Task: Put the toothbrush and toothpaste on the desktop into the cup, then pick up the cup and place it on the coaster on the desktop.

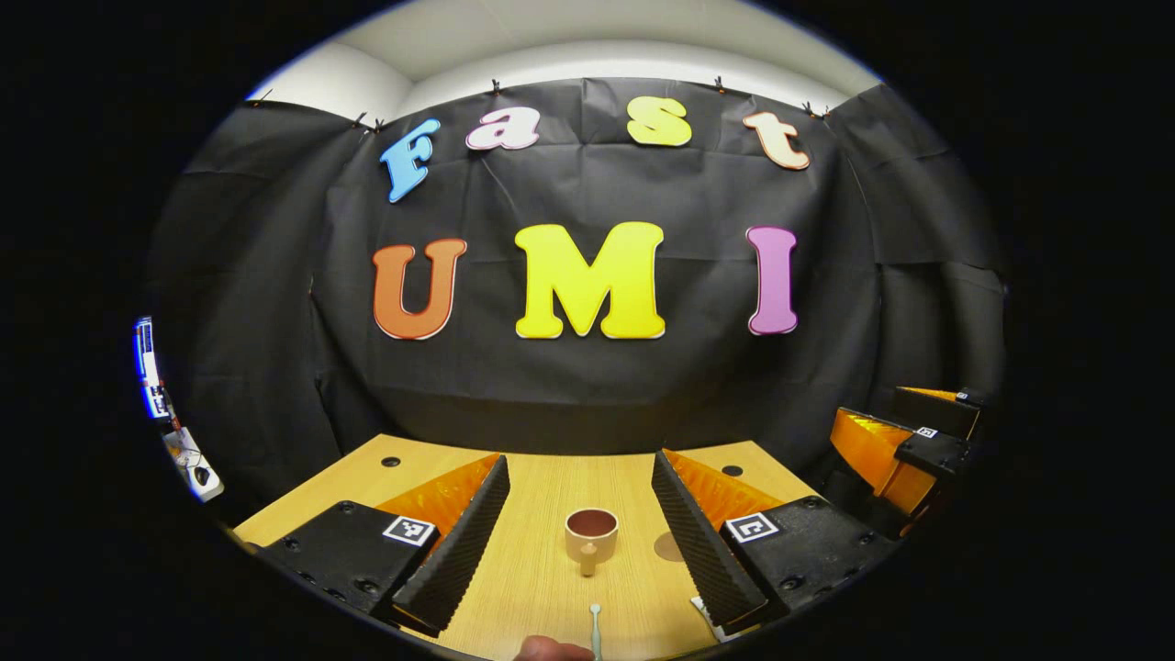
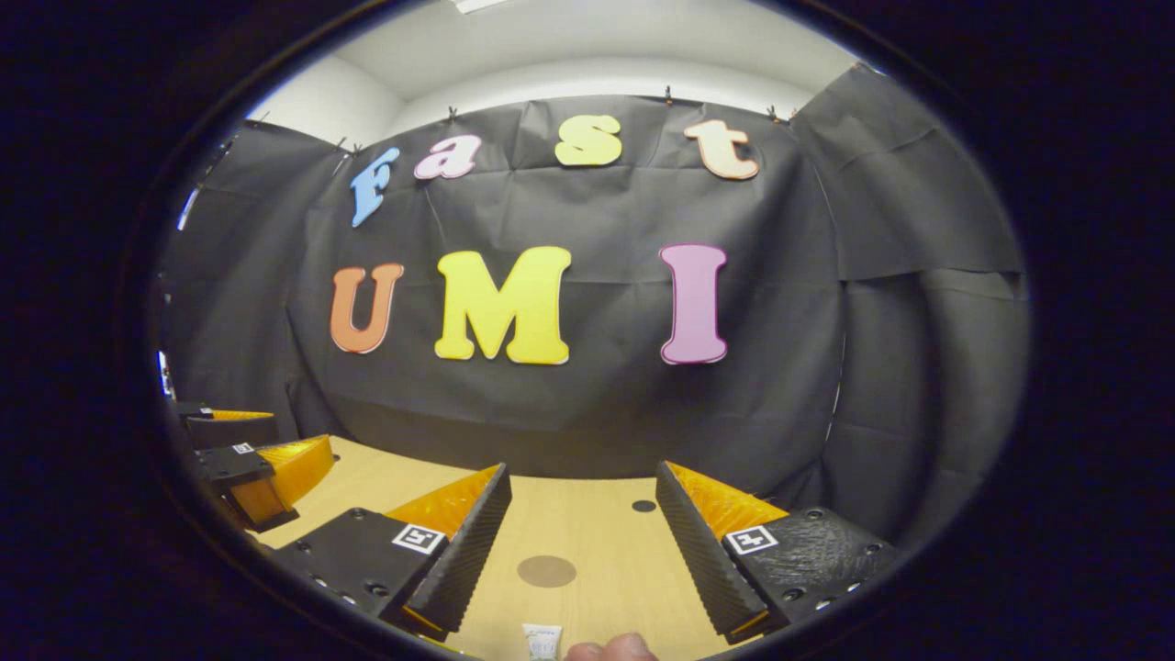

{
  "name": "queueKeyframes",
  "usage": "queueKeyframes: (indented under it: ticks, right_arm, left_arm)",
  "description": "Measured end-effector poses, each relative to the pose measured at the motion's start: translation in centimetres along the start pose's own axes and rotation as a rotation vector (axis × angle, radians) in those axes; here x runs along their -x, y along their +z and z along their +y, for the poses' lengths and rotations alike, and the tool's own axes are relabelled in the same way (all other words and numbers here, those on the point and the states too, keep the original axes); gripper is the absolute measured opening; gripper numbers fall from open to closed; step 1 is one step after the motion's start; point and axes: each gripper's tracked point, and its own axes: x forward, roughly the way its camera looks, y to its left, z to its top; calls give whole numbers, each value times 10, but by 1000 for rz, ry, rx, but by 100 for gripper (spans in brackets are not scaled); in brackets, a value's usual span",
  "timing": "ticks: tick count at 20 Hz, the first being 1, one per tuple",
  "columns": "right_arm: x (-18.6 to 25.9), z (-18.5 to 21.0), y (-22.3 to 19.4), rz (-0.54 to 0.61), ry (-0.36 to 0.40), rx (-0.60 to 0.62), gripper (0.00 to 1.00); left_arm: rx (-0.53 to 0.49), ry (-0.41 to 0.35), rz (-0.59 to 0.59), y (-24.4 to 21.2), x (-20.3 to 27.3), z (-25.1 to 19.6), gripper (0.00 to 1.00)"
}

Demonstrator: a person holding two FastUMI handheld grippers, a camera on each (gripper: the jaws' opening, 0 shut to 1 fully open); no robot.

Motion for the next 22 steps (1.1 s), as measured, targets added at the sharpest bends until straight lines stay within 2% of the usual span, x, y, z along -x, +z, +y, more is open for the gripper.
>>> queueKeyframes:
  ticks: [5, 6, 14, 20, 22]
  right_arm:
    - [3, 0, -49, 123, 28, 39, 98]
    - [5, 0, -60, 146, 33, 49, 95]
    - [30, 2, -146, 360, 80, 87, 95]
    - [42, -1, -173, 448, 90, 85, 95]
    - [42, -3, -186, 478, 88, 88, 95]
  left_arm:
    - [11, -11, 192, -67, 9, 0, 99]
    - [19, -12, 236, -82, 14, -1, 99]
    - [72, -43, 524, -178, 39, -14, 99]
    - [97, -62, 720, -239, 40, -29, 100]
    - [100, -60, 752, -253, 34, -30, 100]
